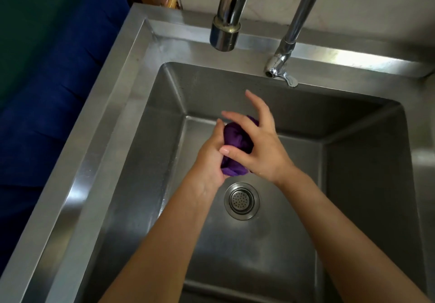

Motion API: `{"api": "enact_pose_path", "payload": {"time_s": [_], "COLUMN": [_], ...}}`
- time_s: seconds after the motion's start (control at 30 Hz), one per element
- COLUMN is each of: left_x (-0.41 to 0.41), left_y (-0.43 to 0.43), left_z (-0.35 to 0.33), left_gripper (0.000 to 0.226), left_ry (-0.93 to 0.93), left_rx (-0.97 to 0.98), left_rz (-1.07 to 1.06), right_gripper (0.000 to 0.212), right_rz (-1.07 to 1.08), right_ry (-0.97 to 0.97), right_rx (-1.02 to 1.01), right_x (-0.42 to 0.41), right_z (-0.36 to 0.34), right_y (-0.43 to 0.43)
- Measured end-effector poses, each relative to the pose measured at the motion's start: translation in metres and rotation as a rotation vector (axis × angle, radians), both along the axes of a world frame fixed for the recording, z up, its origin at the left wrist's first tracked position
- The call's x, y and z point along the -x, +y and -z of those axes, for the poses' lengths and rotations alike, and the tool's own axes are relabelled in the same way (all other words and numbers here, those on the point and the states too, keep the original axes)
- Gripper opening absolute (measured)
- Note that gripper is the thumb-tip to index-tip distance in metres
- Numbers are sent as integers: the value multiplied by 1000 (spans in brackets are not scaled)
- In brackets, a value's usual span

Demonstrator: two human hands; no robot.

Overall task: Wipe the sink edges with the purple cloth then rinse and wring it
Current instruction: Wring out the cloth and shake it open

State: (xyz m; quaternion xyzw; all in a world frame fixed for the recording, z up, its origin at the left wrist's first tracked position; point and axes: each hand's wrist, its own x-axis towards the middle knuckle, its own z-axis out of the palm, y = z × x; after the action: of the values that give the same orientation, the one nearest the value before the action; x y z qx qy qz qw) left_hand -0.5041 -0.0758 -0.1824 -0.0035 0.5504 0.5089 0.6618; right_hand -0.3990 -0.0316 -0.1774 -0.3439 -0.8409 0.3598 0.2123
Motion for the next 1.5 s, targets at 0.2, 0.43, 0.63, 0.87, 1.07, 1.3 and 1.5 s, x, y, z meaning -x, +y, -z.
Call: {"api": "enact_pose_path", "payload": {"time_s": [0.2, 0.43, 0.63, 0.87, 1.07, 1.3, 1.5], "left_x": [-1, -3, -6, -2, 4, 27, 24], "left_y": [5, 5, 16, 24, 26, 35, 33], "left_z": [-4, 0, -7, -6, -4, 7, -25], "left_gripper": [55, 67, 63, 66, 64, 44, 30], "left_ry": [263, 826, 1147, 1350, 1492, 742, 274], "left_rx": [10, 153, 99, -16, -96, 143, 119], "left_rz": [-48, -52, 18, 88, 216, 121, 270], "right_gripper": [48, 45, 55, 46, 44, 59, 63], "right_rz": [12, 227, 305, 471, 625, 66, -114], "right_ry": [81, -67, -84, -110, -79, 30, -153], "right_rx": [-178, -391, -199, 263, 574, 408, -148], "right_x": [7, 26, 35, 40, 46, 15, 7], "right_z": [4, 13, 13, 3, 4, -1, -11], "right_y": [-1, 2, 13, 23, 21, 6, 26]}}
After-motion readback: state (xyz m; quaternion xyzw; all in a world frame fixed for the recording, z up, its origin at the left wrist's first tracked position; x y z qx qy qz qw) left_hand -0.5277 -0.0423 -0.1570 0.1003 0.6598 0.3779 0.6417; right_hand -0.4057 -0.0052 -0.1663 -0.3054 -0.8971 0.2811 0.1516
